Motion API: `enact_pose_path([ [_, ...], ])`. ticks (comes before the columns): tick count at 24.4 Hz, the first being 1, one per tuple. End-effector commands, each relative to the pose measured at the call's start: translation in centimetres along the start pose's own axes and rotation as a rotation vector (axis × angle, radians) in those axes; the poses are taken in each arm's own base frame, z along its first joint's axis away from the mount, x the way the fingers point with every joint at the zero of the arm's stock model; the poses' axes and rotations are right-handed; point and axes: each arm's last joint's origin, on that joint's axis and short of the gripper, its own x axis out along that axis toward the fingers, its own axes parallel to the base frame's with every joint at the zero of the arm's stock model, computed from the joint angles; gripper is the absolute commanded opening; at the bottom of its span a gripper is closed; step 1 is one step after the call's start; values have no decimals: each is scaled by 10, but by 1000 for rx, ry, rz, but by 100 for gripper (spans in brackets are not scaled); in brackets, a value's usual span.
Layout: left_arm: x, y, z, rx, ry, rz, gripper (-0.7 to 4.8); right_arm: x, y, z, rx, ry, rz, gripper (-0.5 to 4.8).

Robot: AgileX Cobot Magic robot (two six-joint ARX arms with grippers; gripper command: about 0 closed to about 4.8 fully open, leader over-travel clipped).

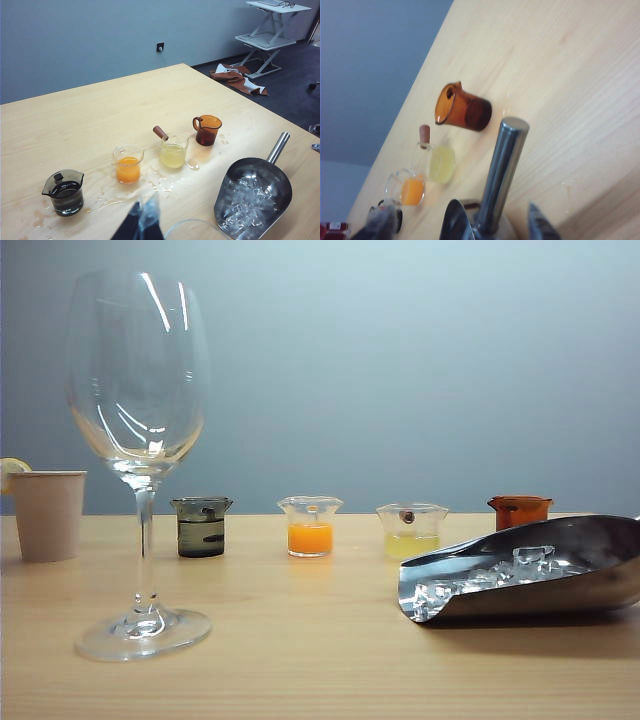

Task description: Pick up the ice scoop on the desk filled with ice cubes, pour the ice into the goblet, and finally put the scoop back on the table.

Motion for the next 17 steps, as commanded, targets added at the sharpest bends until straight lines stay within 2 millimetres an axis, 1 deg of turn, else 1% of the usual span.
enact_pose_path([
  [1,-1,0,4,16,-22,-2,-5,2,2,1,23,22,22,369],
  [7,-1,0,5,20,-34,-2,-5,10,0,2,46,56,8,369],
  [10,-1,0,5,20,-33,-2,-5,20,-3,3,55,91,1,371],
  [12,-1,0,5,20,-33,-2,-5,25,-3,5,54,106,18,401],
  [17,-1,0,5,21,-34,-2,-5,37,-9,5,72,140,-15,400],
])
